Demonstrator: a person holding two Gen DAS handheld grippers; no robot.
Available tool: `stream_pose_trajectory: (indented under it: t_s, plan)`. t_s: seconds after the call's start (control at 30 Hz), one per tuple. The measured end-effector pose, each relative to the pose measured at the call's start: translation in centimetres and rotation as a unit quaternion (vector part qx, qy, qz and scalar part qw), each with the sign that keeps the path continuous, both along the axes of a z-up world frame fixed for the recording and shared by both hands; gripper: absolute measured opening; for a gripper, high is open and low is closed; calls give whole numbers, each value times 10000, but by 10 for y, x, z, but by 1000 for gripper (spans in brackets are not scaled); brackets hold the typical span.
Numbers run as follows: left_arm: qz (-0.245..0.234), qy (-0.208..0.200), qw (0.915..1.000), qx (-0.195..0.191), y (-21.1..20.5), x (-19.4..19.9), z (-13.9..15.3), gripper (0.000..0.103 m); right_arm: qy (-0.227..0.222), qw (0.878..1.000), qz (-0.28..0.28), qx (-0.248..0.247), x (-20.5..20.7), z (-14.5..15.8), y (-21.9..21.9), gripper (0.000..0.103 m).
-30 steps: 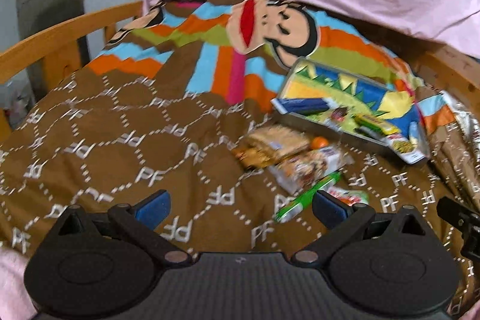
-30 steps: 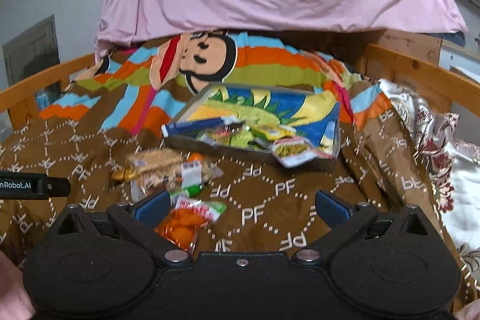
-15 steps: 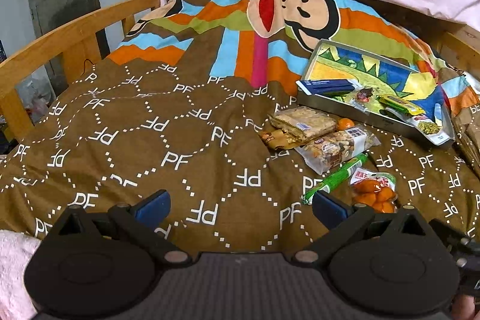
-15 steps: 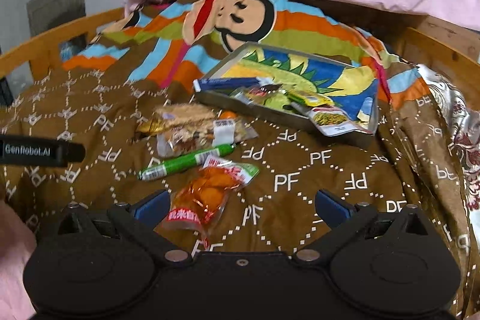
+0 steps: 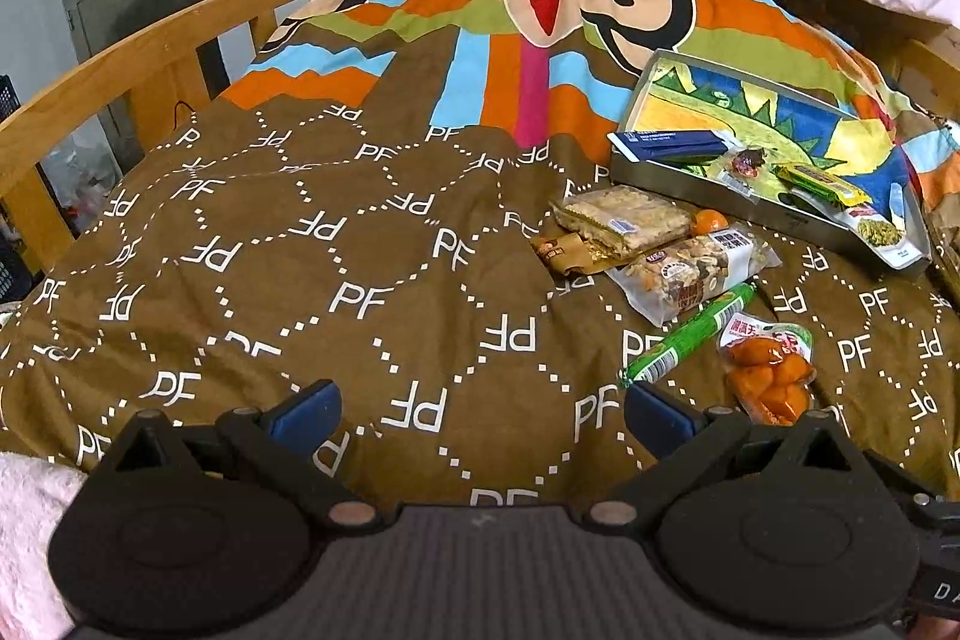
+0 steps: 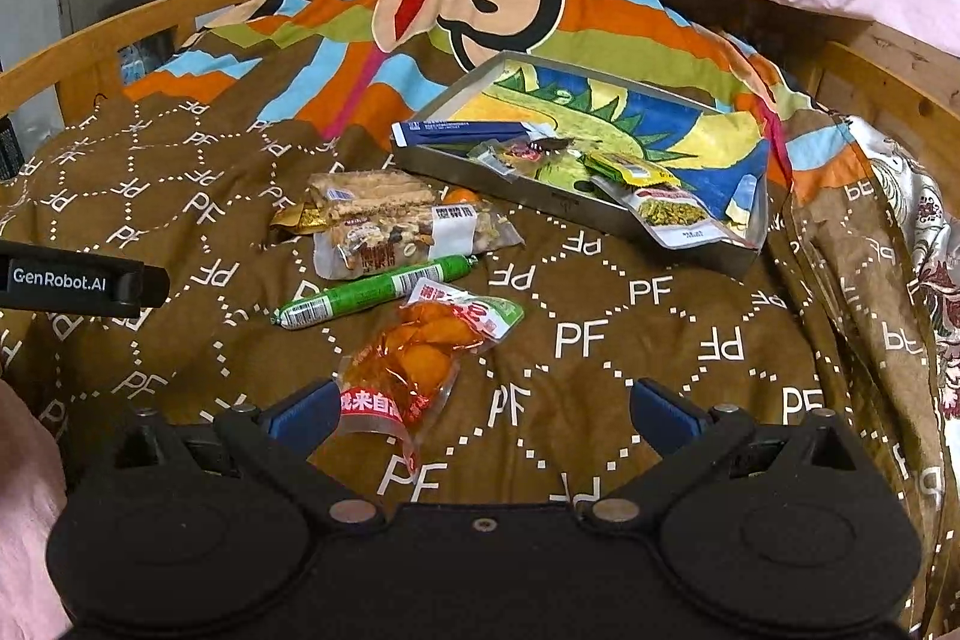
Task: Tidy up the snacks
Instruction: 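Lift both tools away from the tray toward the remaining snacks, then grasp the orange pickled snack bag with the right tool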
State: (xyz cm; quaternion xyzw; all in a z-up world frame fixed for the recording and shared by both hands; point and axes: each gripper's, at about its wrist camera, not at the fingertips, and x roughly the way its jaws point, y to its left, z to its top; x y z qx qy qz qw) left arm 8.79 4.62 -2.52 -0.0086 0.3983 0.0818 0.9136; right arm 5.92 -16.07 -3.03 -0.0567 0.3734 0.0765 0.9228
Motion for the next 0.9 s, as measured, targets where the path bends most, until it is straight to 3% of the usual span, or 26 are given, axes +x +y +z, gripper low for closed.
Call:
stream_pose_trajectory:
  t_s: [0.23, 0.53, 0.9]
  plan:
    - [-159, 219, 9996, 70, -6, 10, -3, 102, 244, 9996, -143, 29, 7, -5, -5, 102]
    - [-404, 747, 9964, -17, -7, 42, -10, 102, 852, 9943, -362, 537, 32, -19, -18, 102]
    - [-604, 822, 9938, 437, -9, 64, -15, 102, 1015, 9937, -194, 425, 49, -28, -8, 102]
